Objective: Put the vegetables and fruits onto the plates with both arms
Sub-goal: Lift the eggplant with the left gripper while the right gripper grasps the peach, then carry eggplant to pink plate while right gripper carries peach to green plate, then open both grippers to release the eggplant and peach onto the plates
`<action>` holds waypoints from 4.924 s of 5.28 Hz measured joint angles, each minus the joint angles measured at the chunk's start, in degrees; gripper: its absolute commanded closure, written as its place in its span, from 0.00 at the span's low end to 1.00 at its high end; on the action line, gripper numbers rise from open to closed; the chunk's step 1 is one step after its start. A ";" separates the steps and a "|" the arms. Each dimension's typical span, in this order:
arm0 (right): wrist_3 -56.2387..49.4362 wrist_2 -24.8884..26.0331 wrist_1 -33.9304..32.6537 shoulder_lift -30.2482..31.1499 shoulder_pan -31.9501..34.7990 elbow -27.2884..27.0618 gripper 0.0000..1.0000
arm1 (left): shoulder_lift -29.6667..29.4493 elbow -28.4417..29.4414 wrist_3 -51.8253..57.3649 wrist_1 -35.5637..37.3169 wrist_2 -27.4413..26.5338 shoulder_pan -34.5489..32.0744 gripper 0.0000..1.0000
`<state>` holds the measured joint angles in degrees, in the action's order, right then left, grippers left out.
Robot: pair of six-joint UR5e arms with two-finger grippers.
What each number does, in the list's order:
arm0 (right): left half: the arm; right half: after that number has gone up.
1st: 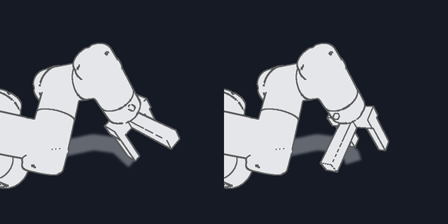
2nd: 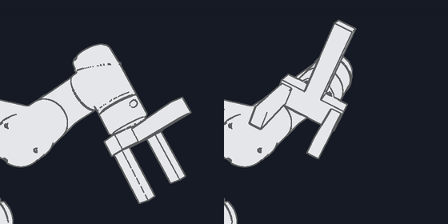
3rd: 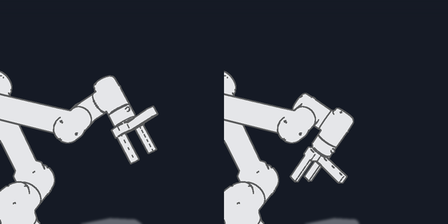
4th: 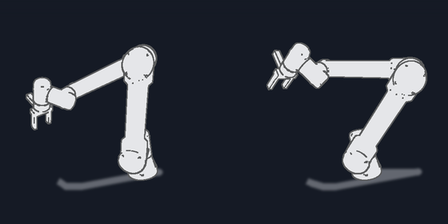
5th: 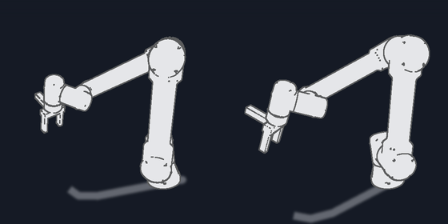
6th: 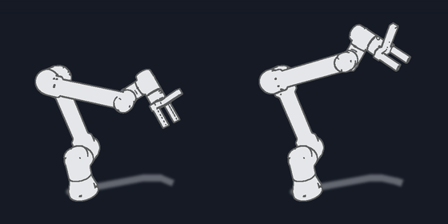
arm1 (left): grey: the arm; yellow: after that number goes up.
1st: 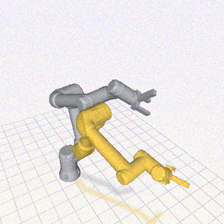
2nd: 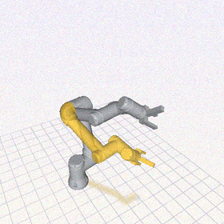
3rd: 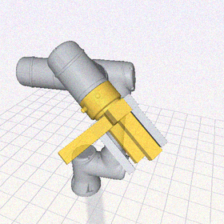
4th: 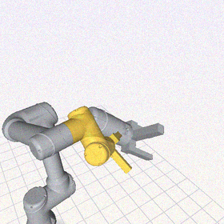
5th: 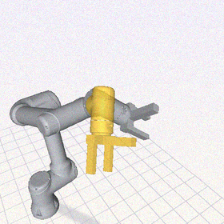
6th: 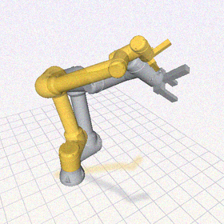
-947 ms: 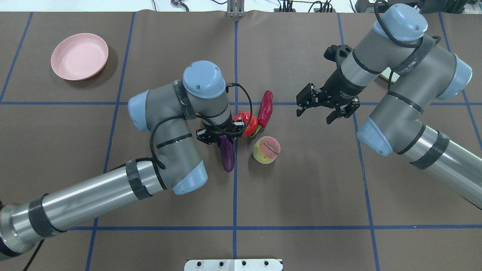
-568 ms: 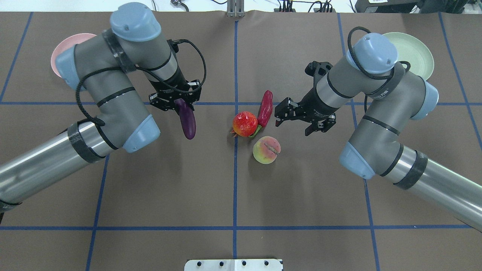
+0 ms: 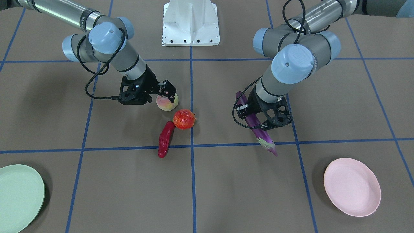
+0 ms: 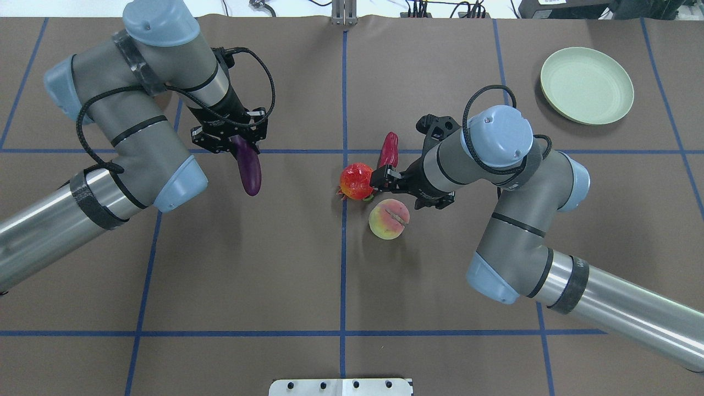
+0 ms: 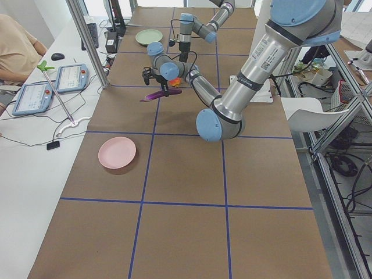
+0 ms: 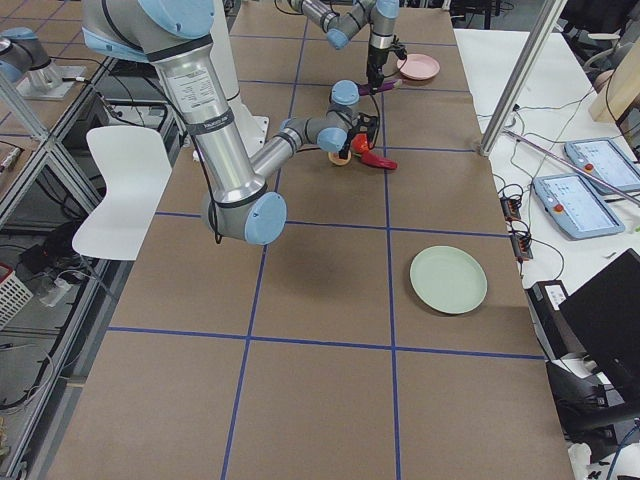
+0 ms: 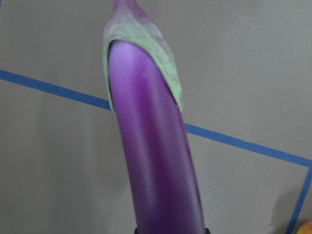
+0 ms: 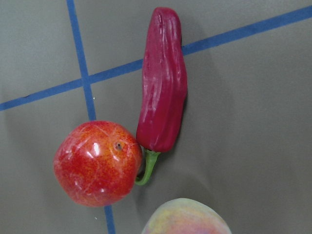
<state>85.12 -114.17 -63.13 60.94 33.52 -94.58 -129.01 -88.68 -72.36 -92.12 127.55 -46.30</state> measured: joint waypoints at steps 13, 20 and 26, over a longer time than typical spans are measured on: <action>-0.31 -2.09 -8.33 -0.05 9.24 -1.37 1.00 | 2.87 17.42 20.57 -0.86 -0.04 -19.55 1.00; -23.58 -2.28 -4.57 -2.37 33.84 31.07 1.00 | -5.61 40.62 14.68 -18.64 -7.65 -19.77 0.00; -22.82 -5.20 1.75 0.94 34.85 24.62 0.00 | -12.88 21.66 -10.99 -15.34 -8.29 -1.43 0.17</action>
<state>62.30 -119.37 -61.38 61.88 68.37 -69.96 -141.88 -67.02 -83.35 -107.47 119.27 -47.73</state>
